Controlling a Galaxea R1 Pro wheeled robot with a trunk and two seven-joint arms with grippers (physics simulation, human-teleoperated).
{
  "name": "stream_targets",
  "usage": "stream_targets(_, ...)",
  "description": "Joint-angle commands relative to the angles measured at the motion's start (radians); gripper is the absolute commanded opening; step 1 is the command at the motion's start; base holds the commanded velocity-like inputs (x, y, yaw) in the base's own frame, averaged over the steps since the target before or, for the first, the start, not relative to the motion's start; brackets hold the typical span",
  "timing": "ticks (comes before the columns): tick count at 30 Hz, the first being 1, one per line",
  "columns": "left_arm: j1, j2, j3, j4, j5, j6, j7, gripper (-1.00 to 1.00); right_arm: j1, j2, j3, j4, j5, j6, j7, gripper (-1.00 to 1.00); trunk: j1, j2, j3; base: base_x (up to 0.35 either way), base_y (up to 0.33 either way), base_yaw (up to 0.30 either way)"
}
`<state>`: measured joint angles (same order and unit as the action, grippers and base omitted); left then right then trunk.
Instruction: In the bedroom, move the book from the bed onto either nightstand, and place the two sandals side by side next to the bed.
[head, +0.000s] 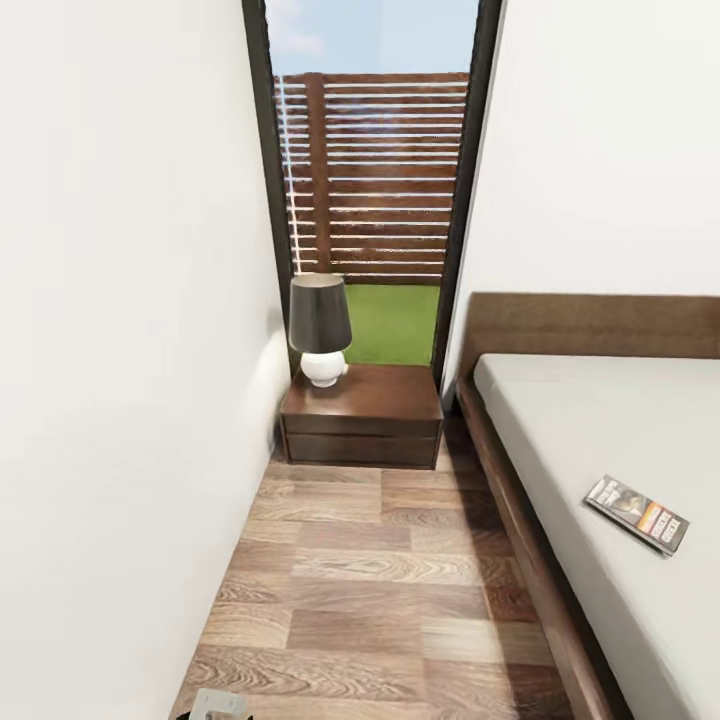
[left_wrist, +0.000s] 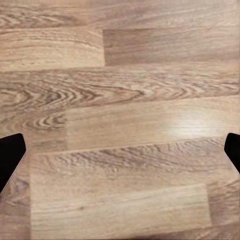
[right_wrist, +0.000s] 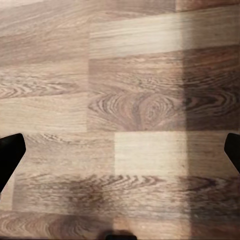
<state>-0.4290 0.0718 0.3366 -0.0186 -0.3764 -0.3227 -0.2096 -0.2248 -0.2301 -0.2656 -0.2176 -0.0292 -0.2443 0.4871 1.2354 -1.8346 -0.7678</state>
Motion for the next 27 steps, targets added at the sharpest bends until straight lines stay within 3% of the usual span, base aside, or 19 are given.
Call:
stream_targets(1, -0.001, 0.000, 0.009, 0.001, -0.007, -0.003, -0.004, 1.00, -0.001, 0.000, -0.004, 0.001, -0.003, -0.001, 0.007, 1.00, 0.000, 0.000, -0.001, 0.302, 0.000, -0.002)
stream_targets(27, -0.001, 0.000, 0.009, 0.001, -0.007, -0.004, -0.004, 1.00, -0.001, 0.000, -0.004, 0.001, -0.003, -0.001, 0.007, 1.00, 0.000, 0.000, -0.001, 0.330, 0.049, 0.000)
